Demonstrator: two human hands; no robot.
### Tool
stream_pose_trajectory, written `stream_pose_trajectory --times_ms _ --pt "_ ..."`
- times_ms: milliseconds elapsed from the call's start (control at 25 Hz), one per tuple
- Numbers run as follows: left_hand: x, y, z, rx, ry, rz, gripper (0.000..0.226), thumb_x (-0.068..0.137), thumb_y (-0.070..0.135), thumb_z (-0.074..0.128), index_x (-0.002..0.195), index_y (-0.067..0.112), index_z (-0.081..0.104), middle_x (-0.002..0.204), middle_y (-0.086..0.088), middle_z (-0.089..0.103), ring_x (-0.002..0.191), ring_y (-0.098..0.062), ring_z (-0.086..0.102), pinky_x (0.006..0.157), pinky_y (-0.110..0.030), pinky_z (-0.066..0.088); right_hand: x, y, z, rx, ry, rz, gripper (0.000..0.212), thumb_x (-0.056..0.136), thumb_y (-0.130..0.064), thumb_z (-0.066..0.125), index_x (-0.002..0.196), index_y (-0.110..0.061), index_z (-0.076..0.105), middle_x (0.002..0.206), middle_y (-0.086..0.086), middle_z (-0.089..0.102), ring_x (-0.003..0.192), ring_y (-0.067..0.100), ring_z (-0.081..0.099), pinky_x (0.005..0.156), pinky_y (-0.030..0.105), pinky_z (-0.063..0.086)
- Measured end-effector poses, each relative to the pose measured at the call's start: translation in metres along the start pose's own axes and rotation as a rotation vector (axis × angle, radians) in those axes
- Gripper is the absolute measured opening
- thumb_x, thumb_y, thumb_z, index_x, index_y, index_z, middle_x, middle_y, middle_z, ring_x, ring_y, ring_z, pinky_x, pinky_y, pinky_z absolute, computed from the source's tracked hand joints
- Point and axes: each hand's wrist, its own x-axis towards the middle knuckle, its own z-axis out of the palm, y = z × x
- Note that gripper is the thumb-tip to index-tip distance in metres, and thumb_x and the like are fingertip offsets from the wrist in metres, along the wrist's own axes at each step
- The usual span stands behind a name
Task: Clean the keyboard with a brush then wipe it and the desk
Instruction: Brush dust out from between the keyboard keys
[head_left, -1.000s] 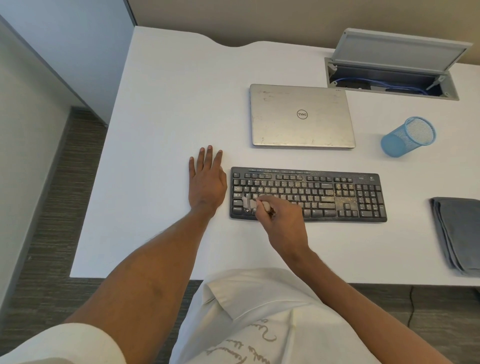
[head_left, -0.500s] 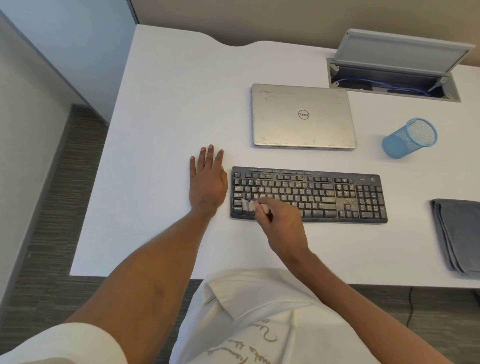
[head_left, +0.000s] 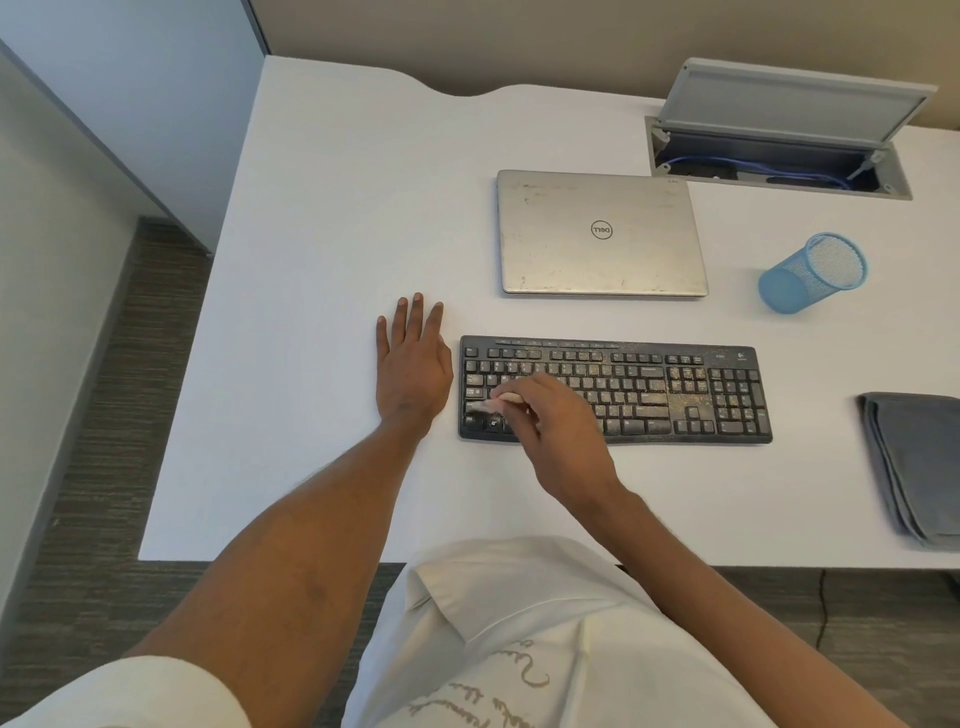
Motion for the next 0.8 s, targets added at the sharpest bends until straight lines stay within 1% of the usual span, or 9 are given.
stream_pose_trajectory --times_ms 120,200,320,400,520,600,720,800 --pt "0.0 -0.001 0.0 0.002 0.002 0.001 0.061 0.106 0.028 0.02 0.164 0.021 0.035 0.176 -0.006 0.024 0.165 -0.024 0.012 0.134 -0.051 0.007 0.004 -0.003 0.009 -0.036 -0.103 -0.06 0.019 0.104 -0.027 0.055 0.105 -0.018 0.072 0.098 -0.007 0.067 0.093 0.015 0.058 0.083 0.037 0.047" --pt "-0.001 -0.001 0.0 0.003 -0.002 -0.001 0.06 0.106 0.028 0.022 0.164 0.021 0.035 0.176 -0.006 0.023 0.165 -0.024 0.012 0.134 -0.05 0.006 0.007 -0.003 0.011 -0.095 -0.12 -0.07 0.016 0.103 -0.024 0.058 0.104 -0.019 0.073 0.098 -0.007 0.067 0.092 0.017 0.059 0.082 0.038 0.047" --pt "0.0 -0.001 0.0 0.001 -0.006 0.0 0.059 0.106 0.027 0.023 0.164 0.021 0.035 0.176 -0.006 0.023 0.165 -0.024 0.012 0.134 -0.05 0.006 0.009 0.0 0.008 -0.227 -0.095 -0.028 0.012 0.101 -0.019 0.06 0.101 -0.019 0.073 0.096 -0.005 0.068 0.091 0.021 0.063 0.081 0.041 0.048" --pt "0.0 -0.001 0.0 -0.004 -0.006 -0.001 0.06 0.106 0.028 0.022 0.164 0.021 0.035 0.176 -0.006 0.024 0.165 -0.024 0.012 0.134 -0.051 0.006 0.006 0.004 0.002 -0.304 -0.069 0.041 0.011 0.1 -0.016 0.062 0.099 -0.021 0.072 0.096 -0.007 0.068 0.091 0.02 0.063 0.082 0.038 0.046" --pt "0.0 -0.001 0.0 -0.004 -0.006 -0.001 0.062 0.105 0.03 0.019 0.164 0.021 0.035 0.176 -0.006 0.024 0.165 -0.024 0.012 0.134 -0.051 0.006 -0.001 0.007 -0.007 -0.46 0.005 0.114 0.015 0.094 -0.008 0.067 0.092 -0.022 0.068 0.088 -0.007 0.064 0.085 0.019 0.061 0.078 0.033 0.04" --pt "0.0 -0.001 0.0 -0.006 -0.008 0.0 0.061 0.106 0.029 0.019 0.164 0.021 0.035 0.176 -0.006 0.024 0.165 -0.023 0.012 0.134 -0.051 0.006 0.0 0.005 -0.009 -0.404 0.023 0.086 0.011 0.096 -0.01 0.066 0.094 -0.02 0.07 0.089 -0.006 0.065 0.086 0.02 0.061 0.079 0.035 0.041" --pt "0.0 -0.001 0.0 -0.005 -0.006 0.0 0.06 0.106 0.028 0.021 0.164 0.021 0.036 0.176 -0.006 0.024 0.164 -0.024 0.012 0.134 -0.051 0.006 0.005 -0.004 -0.007 -0.18 -0.029 0.015 0.013 0.101 -0.017 0.059 0.101 -0.019 0.072 0.096 -0.006 0.067 0.093 0.017 0.06 0.082 0.036 0.038" --pt "0.0 -0.001 0.0 -0.002 -0.008 -0.001 0.06 0.106 0.028 0.022 0.164 0.021 0.035 0.176 -0.006 0.024 0.164 -0.024 0.012 0.134 -0.05 0.006 0.006 -0.004 -0.002 -0.181 -0.082 -0.008 0.015 0.102 -0.018 0.058 0.104 -0.021 0.072 0.098 -0.007 0.068 0.096 0.018 0.06 0.085 0.036 0.038"
